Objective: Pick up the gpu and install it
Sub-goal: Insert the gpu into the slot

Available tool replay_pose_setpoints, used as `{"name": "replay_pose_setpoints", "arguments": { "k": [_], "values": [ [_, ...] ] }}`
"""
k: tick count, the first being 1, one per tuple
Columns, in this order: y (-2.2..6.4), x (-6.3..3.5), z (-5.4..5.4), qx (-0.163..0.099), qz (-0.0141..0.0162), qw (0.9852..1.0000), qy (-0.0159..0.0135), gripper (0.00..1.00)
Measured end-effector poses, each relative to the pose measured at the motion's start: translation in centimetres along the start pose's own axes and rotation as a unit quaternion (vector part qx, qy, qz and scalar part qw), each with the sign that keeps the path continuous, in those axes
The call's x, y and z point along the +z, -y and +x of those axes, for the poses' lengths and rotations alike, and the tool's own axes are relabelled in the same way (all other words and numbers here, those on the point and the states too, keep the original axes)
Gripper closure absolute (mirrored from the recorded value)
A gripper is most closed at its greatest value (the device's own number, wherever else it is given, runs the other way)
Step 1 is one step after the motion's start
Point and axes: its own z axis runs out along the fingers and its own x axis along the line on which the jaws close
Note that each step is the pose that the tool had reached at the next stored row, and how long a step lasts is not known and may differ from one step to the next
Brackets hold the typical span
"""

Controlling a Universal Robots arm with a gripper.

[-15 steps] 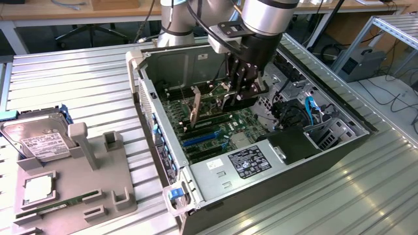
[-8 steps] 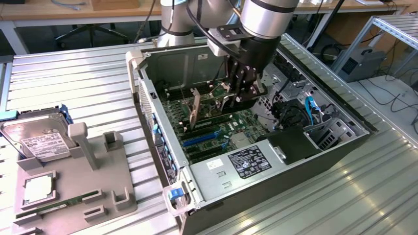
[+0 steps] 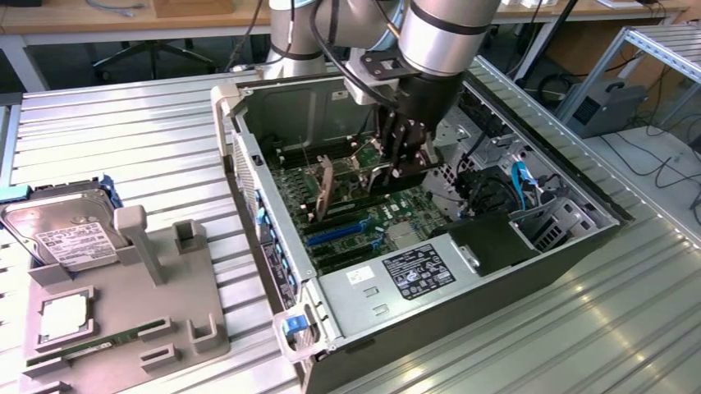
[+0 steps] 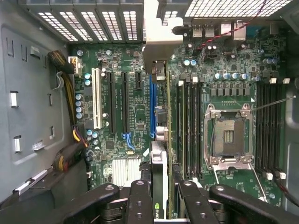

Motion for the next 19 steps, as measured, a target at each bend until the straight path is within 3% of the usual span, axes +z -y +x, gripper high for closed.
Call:
{"name": "replay_pose_setpoints", "arguments": {
  "k": [8,19],
  "values": [
    [-0.34,1.18,0.1,0.0,0.0,1.0,0.0,0.73],
    [-0.54,1.21,0.5,0.0,0.0,1.0,0.0,0.73]
  ]
}}
